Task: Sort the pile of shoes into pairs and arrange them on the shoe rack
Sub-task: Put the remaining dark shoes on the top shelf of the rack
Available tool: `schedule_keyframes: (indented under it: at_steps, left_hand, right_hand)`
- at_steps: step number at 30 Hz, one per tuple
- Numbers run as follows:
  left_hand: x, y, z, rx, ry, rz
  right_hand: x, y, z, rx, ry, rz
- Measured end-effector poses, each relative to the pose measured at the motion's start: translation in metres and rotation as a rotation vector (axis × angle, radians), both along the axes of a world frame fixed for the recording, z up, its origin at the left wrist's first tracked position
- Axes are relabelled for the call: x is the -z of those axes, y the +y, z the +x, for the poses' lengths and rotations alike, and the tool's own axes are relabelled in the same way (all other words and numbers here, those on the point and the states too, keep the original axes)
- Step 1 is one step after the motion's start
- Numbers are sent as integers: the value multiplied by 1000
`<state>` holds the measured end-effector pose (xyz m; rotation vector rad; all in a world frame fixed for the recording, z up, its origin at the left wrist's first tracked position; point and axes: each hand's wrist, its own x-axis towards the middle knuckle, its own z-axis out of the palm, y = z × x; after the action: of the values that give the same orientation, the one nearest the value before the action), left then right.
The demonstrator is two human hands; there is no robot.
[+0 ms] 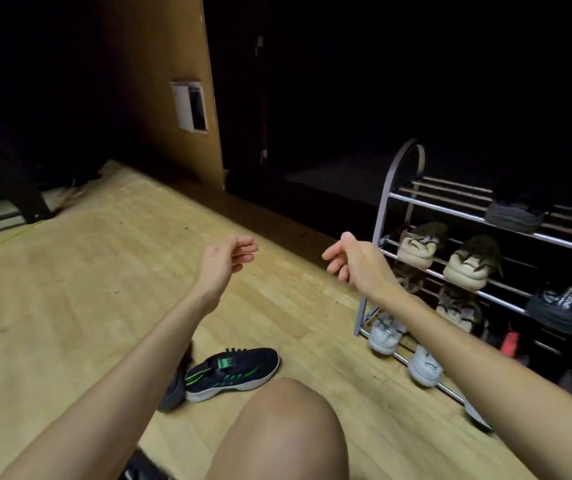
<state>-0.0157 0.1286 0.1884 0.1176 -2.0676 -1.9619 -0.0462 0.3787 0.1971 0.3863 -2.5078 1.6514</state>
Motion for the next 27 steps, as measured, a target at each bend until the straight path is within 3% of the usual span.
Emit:
schedule_keyframes:
  at_steps: [11, 20, 27]
  left_hand:
    - [115, -82, 26, -145, -199, 67]
    - [227, -131, 44, -354, -447, 305]
    - [287, -160, 44, -493, -592, 200]
  right_hand:
    - [121, -101, 20, -212, 1, 318]
    - [222, -131, 19, -305, -429, 270]
    - [241, -146, 8, -329, -567, 303]
